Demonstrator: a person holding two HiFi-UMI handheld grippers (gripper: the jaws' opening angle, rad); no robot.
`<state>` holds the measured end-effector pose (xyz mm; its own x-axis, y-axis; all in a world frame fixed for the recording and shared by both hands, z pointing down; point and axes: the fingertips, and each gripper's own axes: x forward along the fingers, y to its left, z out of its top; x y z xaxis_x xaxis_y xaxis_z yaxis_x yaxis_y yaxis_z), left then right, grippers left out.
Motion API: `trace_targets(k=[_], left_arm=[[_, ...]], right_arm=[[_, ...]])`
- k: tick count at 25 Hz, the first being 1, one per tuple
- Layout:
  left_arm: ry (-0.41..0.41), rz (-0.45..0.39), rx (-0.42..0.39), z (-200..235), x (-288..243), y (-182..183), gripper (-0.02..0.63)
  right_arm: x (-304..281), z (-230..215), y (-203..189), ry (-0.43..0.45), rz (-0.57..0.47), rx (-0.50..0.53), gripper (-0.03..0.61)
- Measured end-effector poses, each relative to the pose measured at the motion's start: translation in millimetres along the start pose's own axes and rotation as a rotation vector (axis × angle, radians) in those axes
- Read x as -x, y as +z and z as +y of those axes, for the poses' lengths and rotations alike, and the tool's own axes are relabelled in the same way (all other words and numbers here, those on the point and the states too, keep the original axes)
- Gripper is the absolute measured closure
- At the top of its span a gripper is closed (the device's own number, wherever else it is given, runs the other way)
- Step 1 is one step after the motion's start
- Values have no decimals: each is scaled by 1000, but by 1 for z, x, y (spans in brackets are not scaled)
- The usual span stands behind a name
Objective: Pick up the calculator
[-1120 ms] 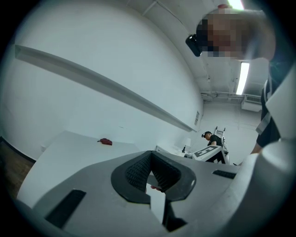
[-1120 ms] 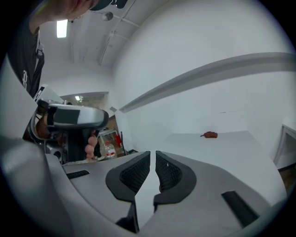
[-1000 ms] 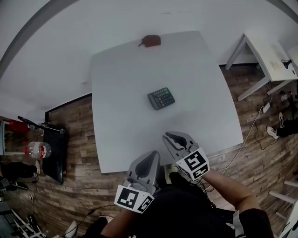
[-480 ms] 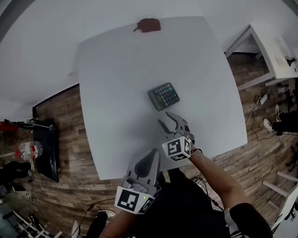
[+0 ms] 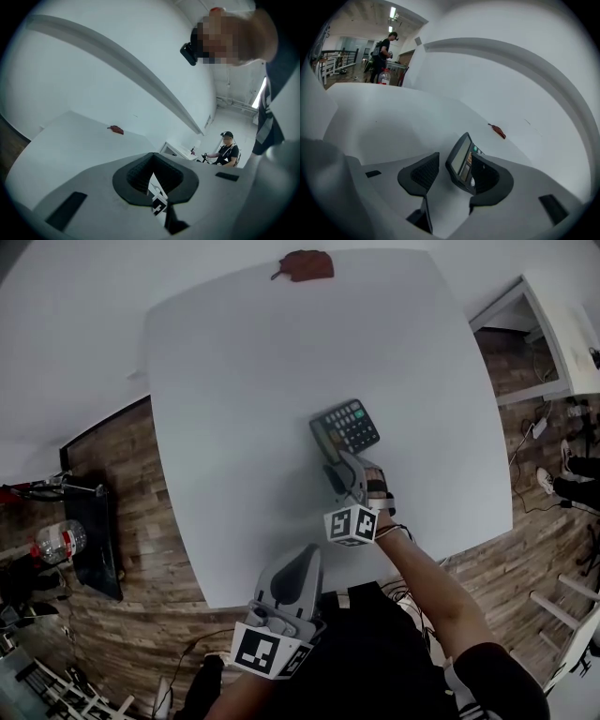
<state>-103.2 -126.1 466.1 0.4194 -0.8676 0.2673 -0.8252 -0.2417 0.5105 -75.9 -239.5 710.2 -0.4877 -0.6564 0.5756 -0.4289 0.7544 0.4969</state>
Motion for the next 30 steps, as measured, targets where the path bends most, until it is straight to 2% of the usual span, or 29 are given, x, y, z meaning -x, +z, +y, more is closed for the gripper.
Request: trace_targets(k=[11, 13, 22, 30], left_arm=[[12, 14, 33, 19, 2, -6, 607], [15, 14, 35, 21, 4, -7, 607], [-6, 1, 28, 17, 6, -6, 607], [-32, -22, -12, -1, 5, 4, 607]], right_arm=[[-19, 1, -11, -106, 62, 161, 397], [-18, 1, -10, -122, 58, 168, 467], [-2, -18, 4, -142, 31, 170, 521], [30, -55, 27, -151, -27, 123, 525]])
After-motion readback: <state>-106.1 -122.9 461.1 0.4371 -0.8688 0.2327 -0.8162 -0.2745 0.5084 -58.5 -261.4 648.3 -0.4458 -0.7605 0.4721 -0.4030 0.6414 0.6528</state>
